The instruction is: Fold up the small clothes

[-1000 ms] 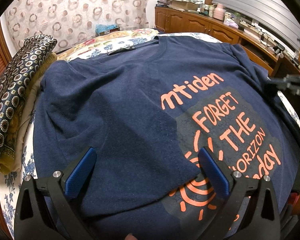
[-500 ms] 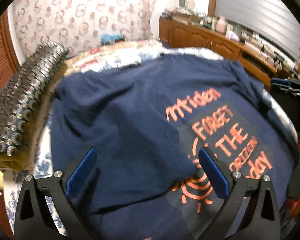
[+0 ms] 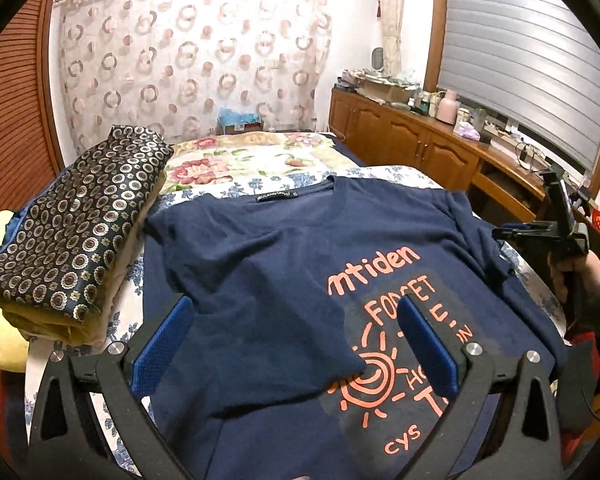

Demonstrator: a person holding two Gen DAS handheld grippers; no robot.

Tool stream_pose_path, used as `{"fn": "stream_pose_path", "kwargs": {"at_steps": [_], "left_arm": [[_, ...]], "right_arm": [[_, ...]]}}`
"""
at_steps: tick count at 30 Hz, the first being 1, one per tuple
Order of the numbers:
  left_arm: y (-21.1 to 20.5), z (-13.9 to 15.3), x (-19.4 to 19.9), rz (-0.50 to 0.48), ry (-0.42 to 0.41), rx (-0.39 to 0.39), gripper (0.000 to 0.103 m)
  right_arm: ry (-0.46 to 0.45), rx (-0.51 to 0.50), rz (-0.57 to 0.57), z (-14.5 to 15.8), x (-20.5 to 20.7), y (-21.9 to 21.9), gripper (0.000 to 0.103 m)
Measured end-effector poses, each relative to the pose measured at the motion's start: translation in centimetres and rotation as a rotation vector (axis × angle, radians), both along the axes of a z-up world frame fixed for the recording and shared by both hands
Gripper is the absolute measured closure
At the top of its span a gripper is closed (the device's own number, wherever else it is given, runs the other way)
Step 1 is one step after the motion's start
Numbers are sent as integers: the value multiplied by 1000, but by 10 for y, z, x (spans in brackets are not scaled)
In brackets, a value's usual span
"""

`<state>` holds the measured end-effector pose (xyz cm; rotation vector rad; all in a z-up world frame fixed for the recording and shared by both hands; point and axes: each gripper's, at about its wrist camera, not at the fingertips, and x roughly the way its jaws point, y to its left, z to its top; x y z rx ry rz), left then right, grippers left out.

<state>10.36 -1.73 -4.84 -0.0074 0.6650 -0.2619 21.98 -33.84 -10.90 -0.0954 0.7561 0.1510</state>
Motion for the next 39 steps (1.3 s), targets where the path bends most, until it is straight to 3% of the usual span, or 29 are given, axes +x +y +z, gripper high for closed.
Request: {"fn": "stream_pose_path", "kwargs": {"at_steps": [8, 10, 11, 12, 15, 24, 30, 34, 39], "left_arm": [[4, 3, -5, 12, -9, -8, 0], [5, 3, -5, 15, -12, -10, 0], [5, 4, -6, 16, -13, -9, 0], [6, 4, -7, 19, -16, -9, 0], [7, 5, -8, 26, -22, -5, 0], [19, 4, -10, 46, -22, -20, 0], [24, 2, -12, 50, -18, -25, 0], [27, 1, -13, 53, -12, -24, 0], [32, 1, -12, 60, -10, -18, 0]], "right_arm": [[30, 68, 10, 13, 14, -24, 60], [22, 47, 22, 14, 11, -25, 67], [12, 16, 24, 16, 11, -22, 76], [7, -3, 33, 14, 10, -21, 97], [4, -7, 72, 16, 7, -14, 100], [-91, 35, 257, 60, 1, 45, 101], [-69, 54, 431, 76, 11, 115, 100], [-59, 47, 461, 76, 25, 145, 100], [-48, 56, 415, 71, 41, 134, 72]]}}
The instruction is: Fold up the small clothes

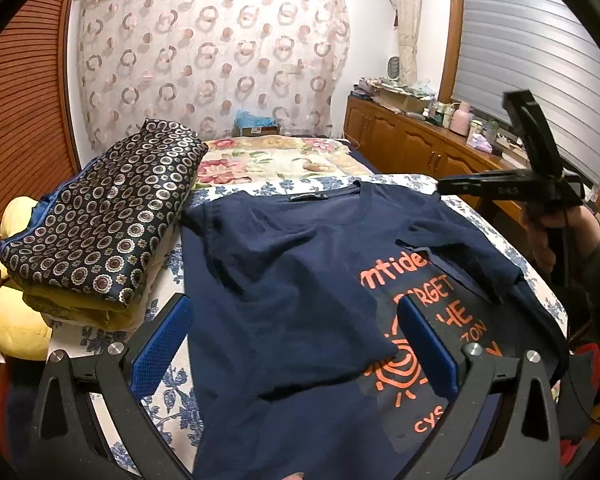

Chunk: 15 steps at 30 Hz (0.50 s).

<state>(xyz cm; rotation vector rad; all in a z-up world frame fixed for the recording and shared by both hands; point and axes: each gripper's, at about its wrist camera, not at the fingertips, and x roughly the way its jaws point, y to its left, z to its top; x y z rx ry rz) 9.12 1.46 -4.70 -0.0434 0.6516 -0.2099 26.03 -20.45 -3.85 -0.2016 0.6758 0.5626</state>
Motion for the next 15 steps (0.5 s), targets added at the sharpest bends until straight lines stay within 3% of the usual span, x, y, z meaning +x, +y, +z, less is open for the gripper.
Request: {"fn": "stream_pose_path", "kwargs": {"at_steps": [5, 15], "left_arm": [[8, -1, 7, 14, 4, -13, 0], [18, 2, 49, -12, 44, 27, 4]], "right_arm": [[9, 14, -74, -5, 3, -16, 68], [14, -109, -204, -38, 9, -41, 68]]}}
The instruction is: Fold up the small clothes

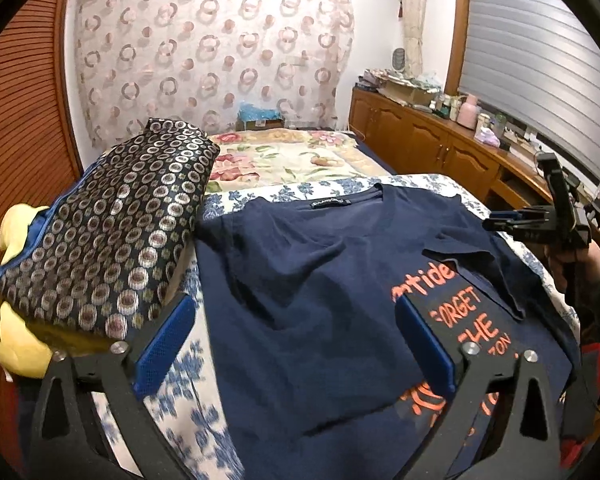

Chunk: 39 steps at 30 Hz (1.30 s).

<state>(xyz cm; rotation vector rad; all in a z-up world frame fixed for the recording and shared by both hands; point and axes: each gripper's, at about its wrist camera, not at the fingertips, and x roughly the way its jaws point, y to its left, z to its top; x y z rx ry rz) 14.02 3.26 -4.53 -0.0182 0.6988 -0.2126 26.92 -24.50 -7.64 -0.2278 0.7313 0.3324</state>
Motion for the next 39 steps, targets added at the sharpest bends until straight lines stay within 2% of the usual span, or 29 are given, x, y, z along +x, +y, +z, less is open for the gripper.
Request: {"fn": "stream_pose_path", "kwargs": {"at_steps": [7, 10, 14, 17, 21, 25, 33, 34, 35, 38, 39], "left_arm": [[5, -2, 44, -14, 63, 35, 22], [7, -3, 62, 0, 85, 46, 24], [11, -8, 88, 11, 129, 45, 37], [12, -13, 103, 19, 160, 54, 43], [13, -20, 120, 45, 198, 62, 44], [16, -29, 131, 52, 234, 59, 50], [11, -39, 142, 47, 265, 79, 50], [11, -39, 143, 43, 265, 78, 56], [11, -39, 144, 39, 268, 71, 71], [16, -40, 144, 21, 289, 26, 95], [17, -38, 143, 17, 286, 23, 96]], "right_arm": [[30, -40, -36, -13, 19, -5, 68], [23, -11, -25, -11, 19, -4, 67], [17, 26, -11, -16, 23, -11, 64], [17, 27, -12, -15, 25, -13, 63], [15, 26, -14, -16, 24, -15, 62], [14, 21, -15, -16, 23, -15, 62], [14, 20, -12, -16, 24, -16, 61], [15, 21, -12, -16, 24, -16, 61], [15, 21, -12, -16, 24, -16, 61], [14, 18, -12, -16, 24, -16, 61], [14, 18, -12, -16, 24, -16, 61]]}}
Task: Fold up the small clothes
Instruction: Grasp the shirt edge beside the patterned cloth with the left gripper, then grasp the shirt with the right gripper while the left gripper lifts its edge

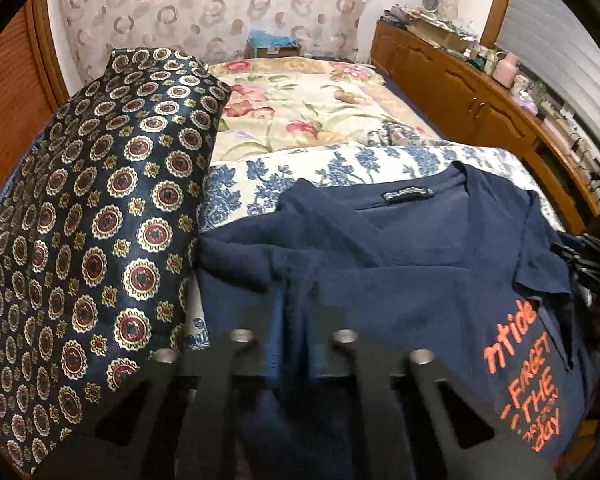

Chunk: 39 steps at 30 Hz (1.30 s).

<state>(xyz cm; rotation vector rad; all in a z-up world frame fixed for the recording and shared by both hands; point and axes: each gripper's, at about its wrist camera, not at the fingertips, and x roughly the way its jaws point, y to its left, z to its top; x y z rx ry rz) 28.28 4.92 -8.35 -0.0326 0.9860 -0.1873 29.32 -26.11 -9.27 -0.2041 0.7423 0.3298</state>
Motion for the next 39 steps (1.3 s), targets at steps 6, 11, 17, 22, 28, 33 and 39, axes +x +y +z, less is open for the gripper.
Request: {"fn": "stream_pose_path", "kwargs": {"at_steps": [6, 11, 17, 22, 28, 33, 39], "left_arm": [[18, 40, -15, 36, -113, 15, 98], [48, 68, -22, 92, -173, 22, 98], [59, 66, -29, 97, -181, 25, 98], [54, 61, -34, 86, -185, 12, 98], [47, 57, -41, 65, -193, 1, 98], [36, 54, -58, 15, -199, -18, 98], [24, 58, -92, -25, -229, -56, 98]], "right_arm": [[-1, -3, 1, 0, 1, 0, 61], [-1, -3, 3, 0, 1, -1, 60], [14, 29, 17, 1, 4, -3, 53], [43, 38, 27, 3, 19, 0, 52], [60, -6, 39, 6, 51, 14, 53], [60, -11, 75, 5, 61, 27, 70], [-17, 34, 118, 19, 34, 32, 93]]}}
